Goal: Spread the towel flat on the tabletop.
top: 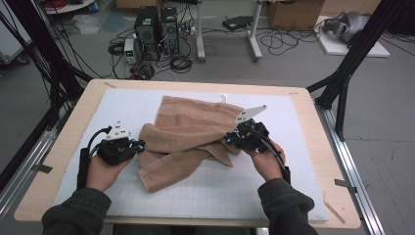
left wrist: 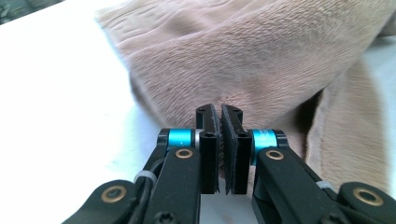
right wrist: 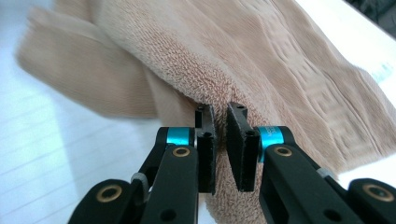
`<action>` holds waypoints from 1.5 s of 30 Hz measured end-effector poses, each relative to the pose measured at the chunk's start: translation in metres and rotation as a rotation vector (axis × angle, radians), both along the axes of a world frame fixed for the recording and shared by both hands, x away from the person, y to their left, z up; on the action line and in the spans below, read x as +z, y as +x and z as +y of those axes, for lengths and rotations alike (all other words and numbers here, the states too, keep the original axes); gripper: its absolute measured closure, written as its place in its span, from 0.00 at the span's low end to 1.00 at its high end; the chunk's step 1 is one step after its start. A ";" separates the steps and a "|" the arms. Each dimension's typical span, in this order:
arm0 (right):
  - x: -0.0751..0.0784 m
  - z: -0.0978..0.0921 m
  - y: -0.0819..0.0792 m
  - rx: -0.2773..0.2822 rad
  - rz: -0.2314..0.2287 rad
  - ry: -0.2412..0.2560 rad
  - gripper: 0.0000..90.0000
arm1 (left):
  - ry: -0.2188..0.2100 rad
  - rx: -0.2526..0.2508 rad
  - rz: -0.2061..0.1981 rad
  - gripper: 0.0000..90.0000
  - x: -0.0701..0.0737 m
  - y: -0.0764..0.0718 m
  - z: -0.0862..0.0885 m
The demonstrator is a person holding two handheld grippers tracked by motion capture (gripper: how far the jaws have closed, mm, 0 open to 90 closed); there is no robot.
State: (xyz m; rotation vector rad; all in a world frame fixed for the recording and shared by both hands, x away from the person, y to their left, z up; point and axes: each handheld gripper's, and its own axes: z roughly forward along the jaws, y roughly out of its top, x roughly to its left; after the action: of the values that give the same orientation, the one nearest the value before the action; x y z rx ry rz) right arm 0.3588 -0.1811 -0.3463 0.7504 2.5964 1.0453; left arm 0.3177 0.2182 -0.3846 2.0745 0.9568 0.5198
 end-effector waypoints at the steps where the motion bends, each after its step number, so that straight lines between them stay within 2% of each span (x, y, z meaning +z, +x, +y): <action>1: 0.000 0.000 0.000 0.000 0.000 0.000 0.92 | 0.000 0.013 0.015 0.95 -0.004 0.007 0.000; 2: -0.010 0.001 0.015 -0.030 0.029 -0.009 0.92 | 0.013 0.024 0.025 0.95 -0.009 0.013 -0.001; 5: -0.025 0.003 0.034 -0.069 0.063 -0.020 0.92 | 0.064 0.044 0.058 0.95 -0.025 0.032 -0.010; 7: -0.036 0.004 0.045 -0.097 0.103 -0.025 0.91 | 0.075 0.066 0.097 0.95 -0.038 0.046 -0.017; 8: -0.041 0.005 0.049 -0.102 0.125 -0.028 0.90 | 0.075 0.066 0.097 0.95 -0.038 0.046 -0.017; 10: -0.045 0.005 0.051 -0.106 0.133 -0.036 0.89 | 0.041 0.067 0.127 0.94 -0.041 0.051 -0.015; 11: -0.044 0.002 0.050 -0.111 0.136 -0.016 0.85 | 0.029 0.063 0.124 0.92 -0.040 0.050 -0.013; 12: -0.044 0.002 0.050 -0.111 0.136 -0.016 0.85 | 0.029 0.057 0.120 0.92 -0.038 0.049 -0.011; 13: -0.039 -0.002 0.045 -0.100 0.109 0.003 0.78 | 0.025 0.056 0.117 0.86 -0.035 0.047 -0.009; 14: -0.039 -0.002 0.045 -0.100 0.109 0.003 0.78 | 0.020 0.052 0.119 0.86 -0.031 0.045 -0.006; 15: -0.036 -0.005 0.041 -0.092 0.096 0.015 0.76 | -0.005 0.051 0.120 0.82 -0.027 0.041 -0.003; 16: -0.029 -0.010 0.030 -0.082 0.071 0.031 0.71 | -0.066 0.022 0.142 0.75 -0.020 0.034 0.003; 17: -0.026 -0.014 0.024 -0.081 0.048 0.040 0.70 | -0.066 0.022 0.142 0.71 -0.020 0.034 0.003; 19: -0.025 -0.016 0.019 -0.077 0.041 0.049 0.70 | -0.140 -0.017 0.147 0.68 -0.014 0.027 0.005; 20: -0.020 -0.021 0.005 -0.069 0.008 0.056 0.70 | -0.139 -0.032 0.135 0.65 -0.011 0.023 0.005; 22: -0.019 -0.023 -0.006 -0.048 -0.011 0.068 0.69 | -0.140 -0.065 0.120 0.61 -0.008 0.014 0.002; 23: -0.019 -0.023 -0.006 -0.048 -0.011 0.068 0.69 | -0.137 -0.082 0.116 0.61 -0.007 0.011 -0.001; 25: -0.026 -0.022 -0.021 -0.009 -0.021 0.088 0.68 | -0.132 -0.109 0.111 0.60 -0.008 0.004 -0.005; 27: -0.036 -0.017 -0.026 0.003 -0.016 0.076 0.68 | -0.117 -0.135 0.105 0.60 -0.013 -0.002 -0.010; 28: -0.042 -0.015 -0.027 0.007 -0.002 0.075 0.66 | -0.110 -0.141 0.114 0.60 -0.018 -0.003 -0.012; 29: -0.048 -0.013 -0.028 0.007 0.010 0.073 0.65 | -0.117 -0.168 0.166 0.59 -0.029 -0.004 -0.016; 30: -0.053 -0.012 -0.029 0.008 0.011 0.069 0.65 | -0.117 -0.168 0.166 0.58 -0.029 -0.004 -0.016; 31: -0.053 -0.012 -0.029 0.008 0.011 0.069 0.65 | -0.114 -0.178 0.184 0.58 -0.035 -0.004 -0.017; 32: -0.060 -0.008 -0.031 0.004 0.013 0.075 0.64 | -0.113 -0.177 0.205 0.56 -0.040 -0.004 -0.019; 33: -0.064 -0.005 -0.032 0.005 0.003 0.073 0.64 | -0.097 -0.183 0.221 0.56 -0.046 -0.004 -0.020; 34: -0.067 -0.002 -0.032 0.008 0.006 0.068 0.64 | -0.086 -0.180 0.215 0.57 -0.054 -0.005 -0.023; 36: -0.070 0.001 -0.033 0.009 0.009 0.055 0.64 | -0.094 -0.169 0.205 0.58 -0.054 -0.006 -0.022; 37: -0.075 0.006 -0.031 0.007 0.014 0.022 0.64 | -0.095 -0.159 0.202 0.64 -0.055 -0.007 -0.022; 38: -0.075 0.006 -0.031 0.007 0.014 0.022 0.64 | -0.088 -0.145 0.192 0.64 -0.055 -0.007 -0.023; 39: -0.078 0.009 -0.030 0.009 0.015 0.020 0.64 | -0.081 -0.140 0.189 0.70 -0.054 -0.007 -0.023; 42: -0.084 0.014 -0.029 -0.004 0.005 -0.024 0.75 | -0.071 -0.143 0.183 0.81 -0.054 -0.008 -0.022; 43: -0.085 0.015 -0.029 0.009 0.026 -0.022 0.88 | -0.072 -0.146 0.185 0.88 -0.054 -0.008 -0.022; 45: -0.084 0.014 -0.029 0.017 0.021 -0.027 0.91 | -0.073 -0.157 0.187 0.93 -0.053 -0.008 -0.021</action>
State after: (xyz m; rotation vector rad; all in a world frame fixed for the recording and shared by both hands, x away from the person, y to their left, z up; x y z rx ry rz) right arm 0.3296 -0.1666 -0.4304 0.7379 2.6341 1.0110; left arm 0.3093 0.1969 -0.4378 2.1378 0.8947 0.2093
